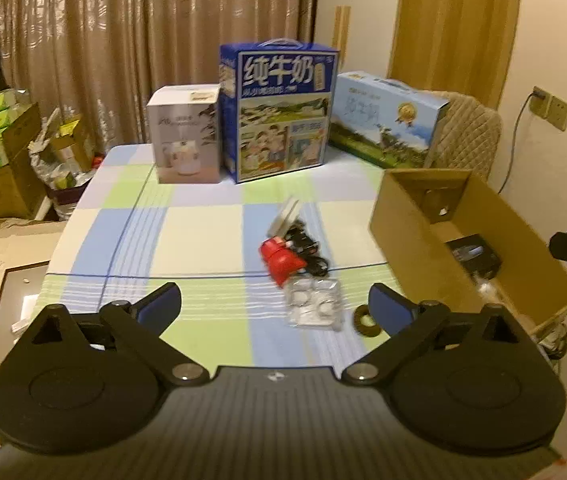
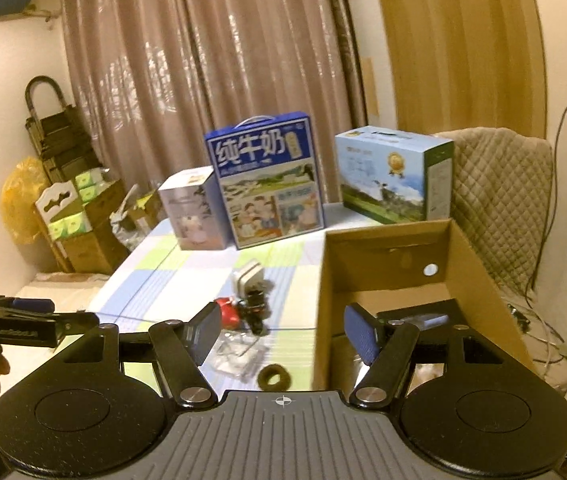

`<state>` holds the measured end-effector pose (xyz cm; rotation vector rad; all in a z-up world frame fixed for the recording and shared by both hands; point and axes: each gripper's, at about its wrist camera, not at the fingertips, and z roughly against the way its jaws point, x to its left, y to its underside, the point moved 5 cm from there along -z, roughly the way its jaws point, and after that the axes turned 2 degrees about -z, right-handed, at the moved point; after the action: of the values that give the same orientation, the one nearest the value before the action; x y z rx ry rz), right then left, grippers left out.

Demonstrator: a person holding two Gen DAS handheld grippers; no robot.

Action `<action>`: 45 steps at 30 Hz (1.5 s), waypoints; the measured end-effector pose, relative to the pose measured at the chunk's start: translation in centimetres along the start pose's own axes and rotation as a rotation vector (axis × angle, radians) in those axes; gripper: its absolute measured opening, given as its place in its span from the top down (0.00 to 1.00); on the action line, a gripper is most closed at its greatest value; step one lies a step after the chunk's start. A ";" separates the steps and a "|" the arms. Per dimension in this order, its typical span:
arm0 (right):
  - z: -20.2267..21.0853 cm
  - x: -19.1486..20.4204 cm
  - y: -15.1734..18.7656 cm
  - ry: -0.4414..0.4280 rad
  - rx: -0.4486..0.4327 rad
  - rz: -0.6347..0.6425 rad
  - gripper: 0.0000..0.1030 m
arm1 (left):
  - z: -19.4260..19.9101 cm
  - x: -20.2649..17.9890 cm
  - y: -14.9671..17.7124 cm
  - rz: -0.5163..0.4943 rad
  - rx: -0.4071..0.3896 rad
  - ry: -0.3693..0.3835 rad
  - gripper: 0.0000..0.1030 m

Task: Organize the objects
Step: 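Lower the cotton swab bag into the cardboard box and open the right tool, then grasp the brown hair tie with the right tool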

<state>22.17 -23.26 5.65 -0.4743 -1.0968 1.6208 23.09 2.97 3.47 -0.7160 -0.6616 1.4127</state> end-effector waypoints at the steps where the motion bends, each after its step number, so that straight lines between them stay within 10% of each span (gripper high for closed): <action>1: -0.4 0.5 0.3 -0.005 0.005 0.004 0.37 | -0.2 0.3 0.3 -0.001 0.001 -0.006 0.02; 24: -16.5 4.8 11.1 0.061 0.183 0.144 0.43 | -12.8 4.8 4.1 -0.012 0.119 -0.004 0.01; 45: -24.9 1.4 12.1 0.201 0.339 0.159 0.60 | -18.8 3.2 1.9 -0.043 0.170 0.097 0.01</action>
<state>34.12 -11.76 -16.54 -0.4951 -0.6311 1.8118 36.61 5.29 -9.89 -0.6283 -0.4723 1.3671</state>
